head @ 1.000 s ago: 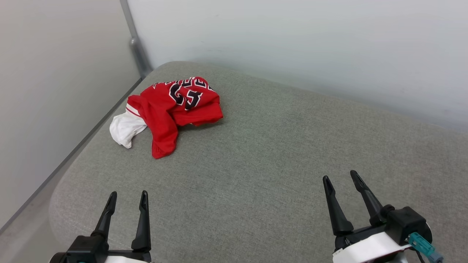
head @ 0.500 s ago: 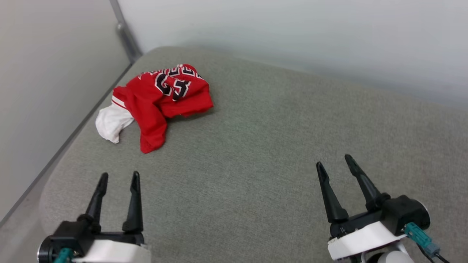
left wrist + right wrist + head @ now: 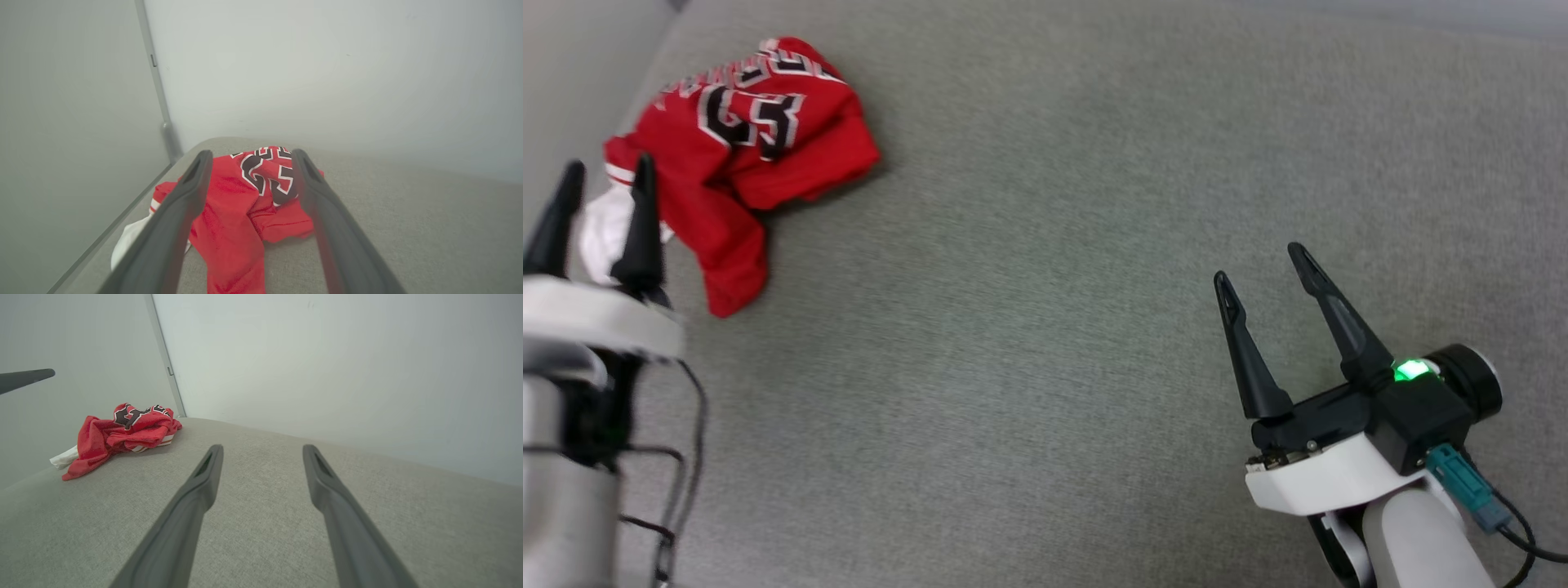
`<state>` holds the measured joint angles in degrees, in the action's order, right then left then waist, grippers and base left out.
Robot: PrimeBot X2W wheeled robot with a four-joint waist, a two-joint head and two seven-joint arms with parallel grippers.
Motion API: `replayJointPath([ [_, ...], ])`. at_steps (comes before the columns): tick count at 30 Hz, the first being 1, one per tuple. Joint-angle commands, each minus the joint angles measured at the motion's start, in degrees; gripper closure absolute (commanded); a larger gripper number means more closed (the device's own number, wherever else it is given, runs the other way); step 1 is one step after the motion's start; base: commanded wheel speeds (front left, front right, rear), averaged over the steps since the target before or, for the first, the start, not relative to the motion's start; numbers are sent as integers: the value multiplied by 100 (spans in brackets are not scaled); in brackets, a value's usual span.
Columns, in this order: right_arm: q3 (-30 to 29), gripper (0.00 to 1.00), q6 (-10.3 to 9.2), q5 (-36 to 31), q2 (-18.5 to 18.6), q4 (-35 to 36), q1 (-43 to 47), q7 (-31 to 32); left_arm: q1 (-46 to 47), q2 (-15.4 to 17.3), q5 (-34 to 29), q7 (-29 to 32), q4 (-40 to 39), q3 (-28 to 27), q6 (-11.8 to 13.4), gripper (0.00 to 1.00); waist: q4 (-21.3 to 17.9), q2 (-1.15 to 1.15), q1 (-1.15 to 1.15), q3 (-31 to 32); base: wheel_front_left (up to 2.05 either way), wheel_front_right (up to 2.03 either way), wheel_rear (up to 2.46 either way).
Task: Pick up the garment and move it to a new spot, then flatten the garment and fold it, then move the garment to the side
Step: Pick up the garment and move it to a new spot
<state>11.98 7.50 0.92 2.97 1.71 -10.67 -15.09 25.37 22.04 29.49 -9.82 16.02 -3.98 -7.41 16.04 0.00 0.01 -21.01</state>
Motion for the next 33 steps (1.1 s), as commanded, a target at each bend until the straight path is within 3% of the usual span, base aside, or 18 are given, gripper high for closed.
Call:
replayJointPath([
  [1,-6,0,-2,-46,29,52,-119,-12,260,268,242,273,159,120,-3,0,-375,0,-1,-499,0,0,0],
  [6,22,0,-2,-197,37,118,-304,-13,1132,1438,1326,1685,712,642,-4,0,-665,0,-1,-974,0,0,0],
  [12,53,0,-2,-282,19,166,-409,-13,1817,2217,2613,3466,1081,1093,-4,0,-922,0,-1,-1421,0,0,0],
  [19,152,0,-3,-385,9,169,-451,-10,2355,2550,3267,4585,1397,1390,-5,0,-1137,0,-1,-1767,0,0,0],
  [26,268,0,-4,-574,51,129,-516,-4,2378,2501,3581,5422,1741,1898,-5,0,-1276,0,-1,-1849,0,0,0],
  [28,272,0,-4,-565,44,106,-505,-4,2344,2451,3673,5510,1725,1998,-6,100,-1291,0,-1,-1800,0,0,0],
  [33,254,0,-4,-507,26,41,-452,-5,2247,2504,3826,5207,1548,2066,-9,100,-1318,0,-1,-1610,0,0,0],
])
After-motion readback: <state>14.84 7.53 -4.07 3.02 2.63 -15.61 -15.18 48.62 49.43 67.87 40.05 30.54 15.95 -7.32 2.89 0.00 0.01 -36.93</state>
